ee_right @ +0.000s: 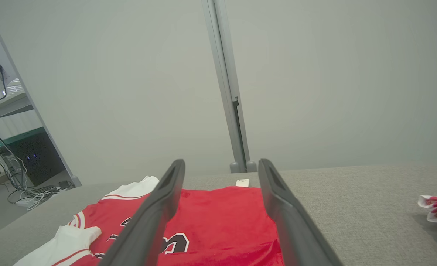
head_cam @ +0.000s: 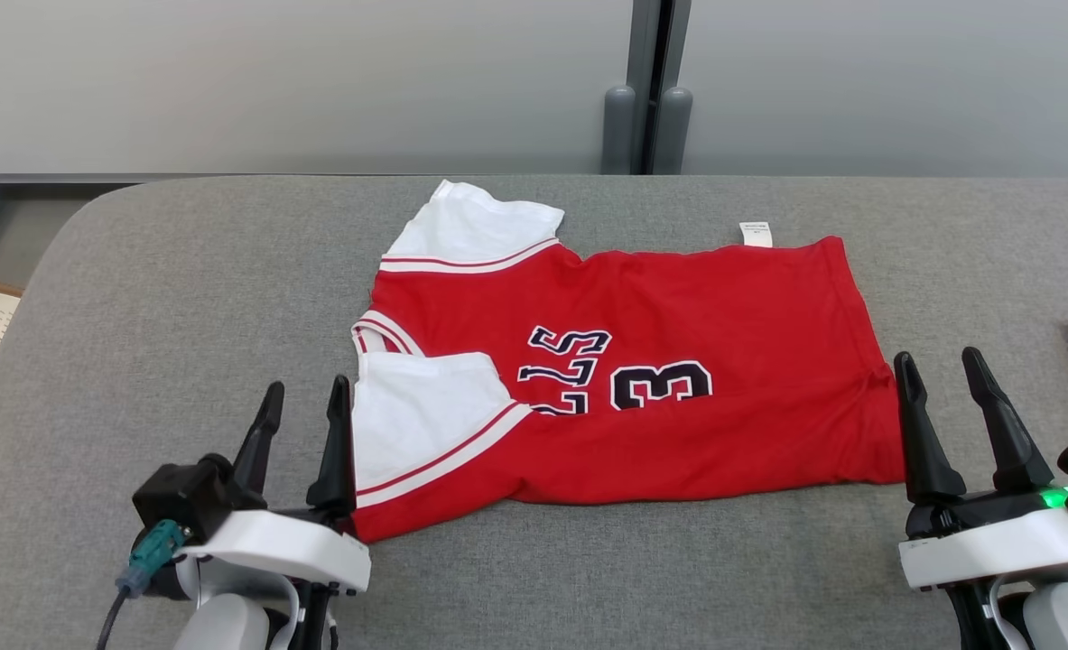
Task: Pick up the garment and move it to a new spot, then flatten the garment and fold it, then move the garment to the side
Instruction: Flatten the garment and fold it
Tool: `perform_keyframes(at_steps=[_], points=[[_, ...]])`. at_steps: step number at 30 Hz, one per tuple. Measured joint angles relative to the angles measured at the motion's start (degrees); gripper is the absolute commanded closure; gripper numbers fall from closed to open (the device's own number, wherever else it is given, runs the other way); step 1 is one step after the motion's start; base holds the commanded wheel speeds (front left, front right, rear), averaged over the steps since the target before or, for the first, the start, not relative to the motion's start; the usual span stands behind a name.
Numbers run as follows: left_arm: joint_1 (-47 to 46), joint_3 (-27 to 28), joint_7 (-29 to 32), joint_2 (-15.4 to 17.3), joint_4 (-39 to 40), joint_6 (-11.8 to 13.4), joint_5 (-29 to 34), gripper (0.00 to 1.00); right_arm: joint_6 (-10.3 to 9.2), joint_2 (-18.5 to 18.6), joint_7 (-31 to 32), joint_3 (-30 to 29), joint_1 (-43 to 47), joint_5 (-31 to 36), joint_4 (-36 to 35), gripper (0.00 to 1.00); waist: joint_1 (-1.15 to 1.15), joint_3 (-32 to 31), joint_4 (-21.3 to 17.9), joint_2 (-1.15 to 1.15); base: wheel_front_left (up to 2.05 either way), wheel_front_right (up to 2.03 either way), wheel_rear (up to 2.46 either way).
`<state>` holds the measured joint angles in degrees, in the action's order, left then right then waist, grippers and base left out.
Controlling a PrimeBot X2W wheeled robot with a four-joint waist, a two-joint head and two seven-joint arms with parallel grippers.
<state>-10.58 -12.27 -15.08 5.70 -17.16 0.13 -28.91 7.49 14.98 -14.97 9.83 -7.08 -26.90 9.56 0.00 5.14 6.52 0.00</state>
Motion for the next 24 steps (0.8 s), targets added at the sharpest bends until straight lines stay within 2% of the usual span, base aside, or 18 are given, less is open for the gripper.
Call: perform_keyframes(at_steps=[5,8,12,17,24], points=[[0.99,2.72,0.0,-1.71,-4.2,-2.0,4.35,0.0,0.0,-0.33,0.0,0.01,0.41,-0.02,-0.15,0.0,0.0,0.26,-0.53,0.0,0.0,0.0,0.0],[0.87,2.79,-0.01,-2.26,-7.75,-2.27,7.06,0.0,0.0,-0.44,0.0,-0.24,0.43,-0.12,-0.16,0.0,0.0,0.38,-0.83,0.0,0.0,0.0,0.0],[-0.54,0.75,0.19,-2.52,-18.93,-0.47,9.59,0.0,0.0,-0.99,0.0,-0.26,0.43,-0.18,0.25,0.0,0.0,0.44,-1.44,0.0,0.0,0.0,0.0],[-3.5,-0.05,1.72,-2.66,-26.68,2.38,9.56,0.0,0.0,-1.33,0.0,-0.12,0.43,-0.19,0.76,0.0,0.0,0.68,-2.01,0.0,0.0,0.0,0.0],[-7.03,-1.1,3.31,-2.74,-32.99,3.8,9.21,0.0,0.0,-1.45,0.0,-0.07,0.19,-0.25,1.37,0.0,0.0,1.31,-2.75,0.0,0.0,0.0,0.0]])
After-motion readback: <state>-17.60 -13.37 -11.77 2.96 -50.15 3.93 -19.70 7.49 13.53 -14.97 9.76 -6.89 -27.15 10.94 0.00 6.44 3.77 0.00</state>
